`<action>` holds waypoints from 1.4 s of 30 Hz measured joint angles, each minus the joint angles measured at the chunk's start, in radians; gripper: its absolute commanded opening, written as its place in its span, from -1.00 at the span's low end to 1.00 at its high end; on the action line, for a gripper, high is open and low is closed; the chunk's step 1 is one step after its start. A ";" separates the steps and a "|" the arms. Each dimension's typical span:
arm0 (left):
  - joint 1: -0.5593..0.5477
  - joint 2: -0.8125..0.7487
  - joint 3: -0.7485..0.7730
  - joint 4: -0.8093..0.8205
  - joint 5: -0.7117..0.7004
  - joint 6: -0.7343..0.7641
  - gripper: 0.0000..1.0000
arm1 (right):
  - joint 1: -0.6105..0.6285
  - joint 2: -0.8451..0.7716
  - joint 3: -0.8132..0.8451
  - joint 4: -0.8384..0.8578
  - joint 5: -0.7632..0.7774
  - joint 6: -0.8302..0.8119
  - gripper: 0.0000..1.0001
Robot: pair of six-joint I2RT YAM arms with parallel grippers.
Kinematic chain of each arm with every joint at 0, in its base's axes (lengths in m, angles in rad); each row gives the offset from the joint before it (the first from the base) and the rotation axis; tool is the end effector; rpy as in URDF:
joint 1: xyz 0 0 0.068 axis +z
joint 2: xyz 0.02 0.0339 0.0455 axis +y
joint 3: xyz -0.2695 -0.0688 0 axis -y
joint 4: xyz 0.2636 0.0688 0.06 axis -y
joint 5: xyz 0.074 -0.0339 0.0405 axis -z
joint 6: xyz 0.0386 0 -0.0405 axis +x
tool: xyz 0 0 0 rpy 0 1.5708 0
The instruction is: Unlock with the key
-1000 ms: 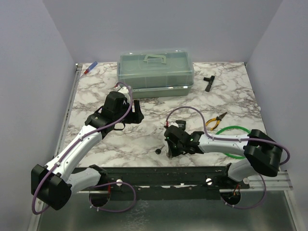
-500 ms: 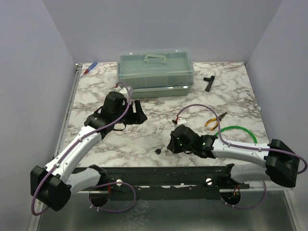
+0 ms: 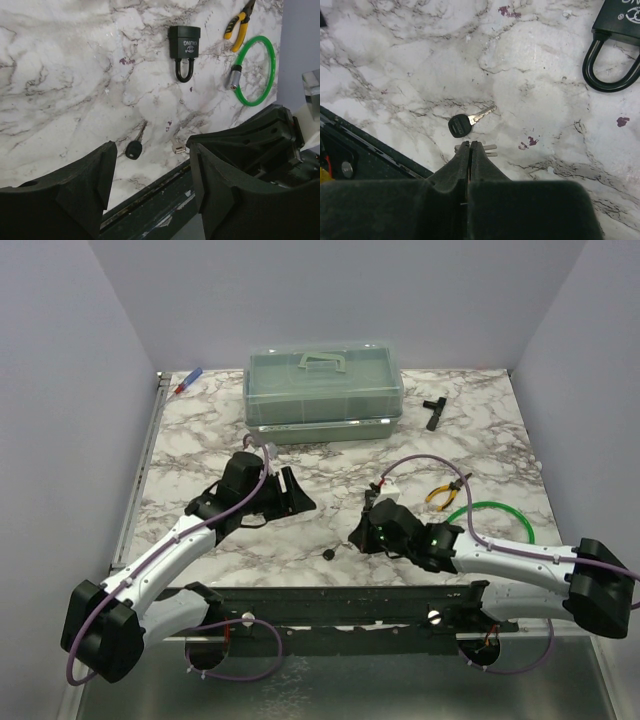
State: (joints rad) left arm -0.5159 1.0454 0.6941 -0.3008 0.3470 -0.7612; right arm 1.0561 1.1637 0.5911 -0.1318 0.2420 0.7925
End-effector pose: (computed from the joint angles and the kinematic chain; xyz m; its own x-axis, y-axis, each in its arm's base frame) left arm 0.2028 -0.1301 0.2453 -0.8644 -0.2555 -0.4331 0.1420 0.7022 -0.6977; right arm 0.1323 0.2151 0.1964 -0.7616 0.0578 -0.6455 -0.3032 0.8485 0.4337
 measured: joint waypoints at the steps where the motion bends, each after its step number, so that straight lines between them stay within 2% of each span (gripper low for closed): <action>1: -0.005 0.000 -0.008 0.009 0.004 -0.012 0.29 | 0.000 -0.010 -0.002 0.009 0.002 0.000 -0.99; 4: -0.016 0.000 -0.017 0.024 0.008 -0.041 0.29 | 0.001 -0.023 -0.008 0.043 0.002 -0.019 -0.99; 7: -0.016 -0.002 -0.013 0.024 0.005 -0.040 0.29 | 0.001 0.045 0.005 0.047 -0.001 -0.038 -0.94; 11: -0.016 -0.005 0.062 -0.063 -0.056 0.019 0.32 | 0.006 0.177 0.019 0.019 -0.026 -0.053 -0.38; 15: -0.016 -0.016 0.171 -0.145 -0.157 0.121 0.36 | 0.027 0.191 0.019 -0.019 -0.058 -0.065 0.25; 17: -0.016 -0.031 0.204 -0.166 -0.216 0.178 0.37 | 0.032 0.165 0.019 -0.029 -0.071 -0.068 0.34; 21: -0.016 -0.042 0.211 -0.204 -0.307 0.252 0.37 | 0.032 0.115 0.045 -0.082 -0.066 -0.034 0.32; 27: -0.016 -0.003 0.211 -0.234 -0.320 0.288 0.37 | 0.032 0.135 0.130 -0.227 -0.019 0.089 0.24; 32: -0.016 -0.005 0.210 -0.242 -0.323 0.297 0.37 | 0.032 0.238 0.179 -0.317 -0.006 0.146 0.19; 38: -0.016 -0.009 0.210 -0.248 -0.322 0.299 0.37 | 0.032 0.396 0.321 -0.450 0.024 0.206 0.03; 42: -0.016 -0.017 0.209 -0.248 -0.322 0.300 0.37 | 0.032 0.441 0.375 -0.501 0.038 0.238 -0.03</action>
State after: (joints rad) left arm -0.5316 1.0283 0.9035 -0.5491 0.0246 -0.4614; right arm 1.0878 1.6051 0.9657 -0.6331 0.2802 1.0302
